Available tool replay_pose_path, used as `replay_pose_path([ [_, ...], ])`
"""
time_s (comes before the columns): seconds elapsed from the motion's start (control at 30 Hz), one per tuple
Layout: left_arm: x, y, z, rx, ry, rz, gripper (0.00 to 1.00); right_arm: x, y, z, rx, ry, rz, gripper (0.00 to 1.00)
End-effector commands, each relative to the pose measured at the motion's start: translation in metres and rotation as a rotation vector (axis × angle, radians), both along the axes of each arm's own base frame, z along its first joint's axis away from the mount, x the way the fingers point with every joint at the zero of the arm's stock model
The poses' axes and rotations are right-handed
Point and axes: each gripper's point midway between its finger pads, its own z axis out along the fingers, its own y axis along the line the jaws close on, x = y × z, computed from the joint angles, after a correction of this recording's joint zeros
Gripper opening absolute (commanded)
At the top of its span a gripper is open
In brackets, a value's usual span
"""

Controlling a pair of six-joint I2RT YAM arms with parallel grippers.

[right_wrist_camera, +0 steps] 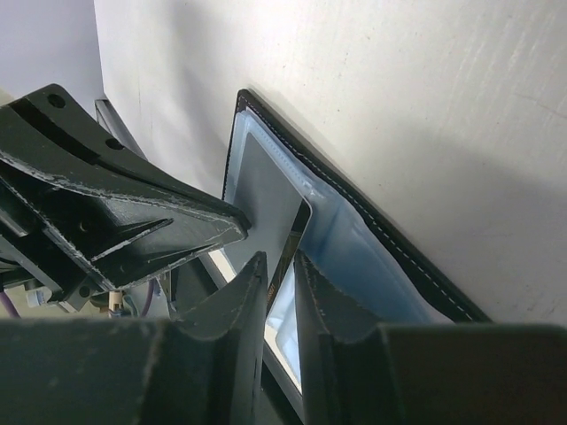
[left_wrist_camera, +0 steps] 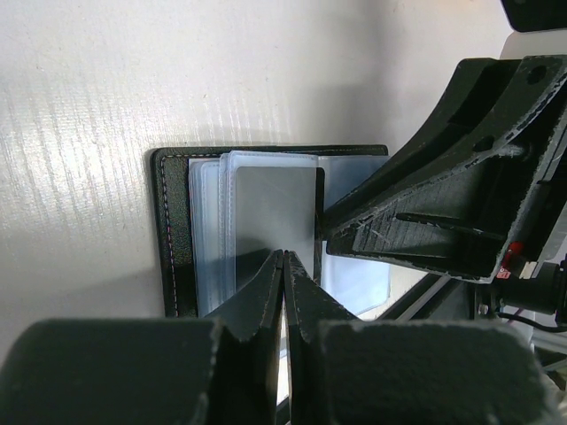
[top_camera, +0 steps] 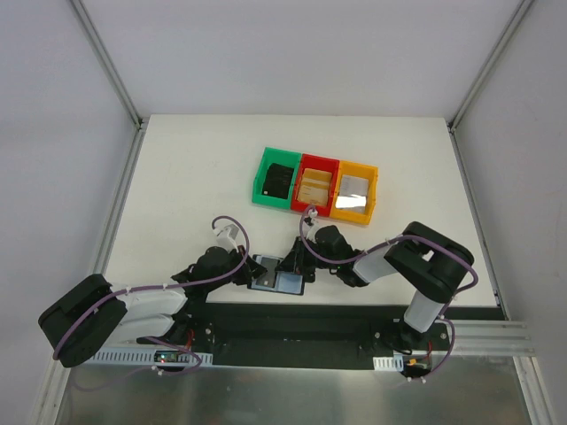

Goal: Take the credit cards out of the card holder
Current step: Remove the credit card from the card holder.

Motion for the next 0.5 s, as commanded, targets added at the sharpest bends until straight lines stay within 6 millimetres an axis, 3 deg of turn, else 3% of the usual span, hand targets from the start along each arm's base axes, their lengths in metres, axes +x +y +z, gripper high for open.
replay_pose_path([
  [0.0,-0.011,0.011,-0.017,0.037,0.037,-0.008,0.0,0.0,0.011,0.011,0.052,-0.02,0.022,0.19],
  [0.2,-0.01,0.01,-0.012,0.023,0.025,-0.007,0.0,0.001,0.012,0.009,0.046,-0.014,0.018,0.11],
  [0.3,-0.008,0.01,-0.007,0.02,0.008,-0.009,0.0,0.002,0.011,0.008,0.042,-0.011,0.017,0.13],
  [0.47,-0.003,0.009,0.01,0.016,-0.04,-0.01,0.14,0.002,0.011,0.006,0.037,-0.003,0.015,0.17],
])
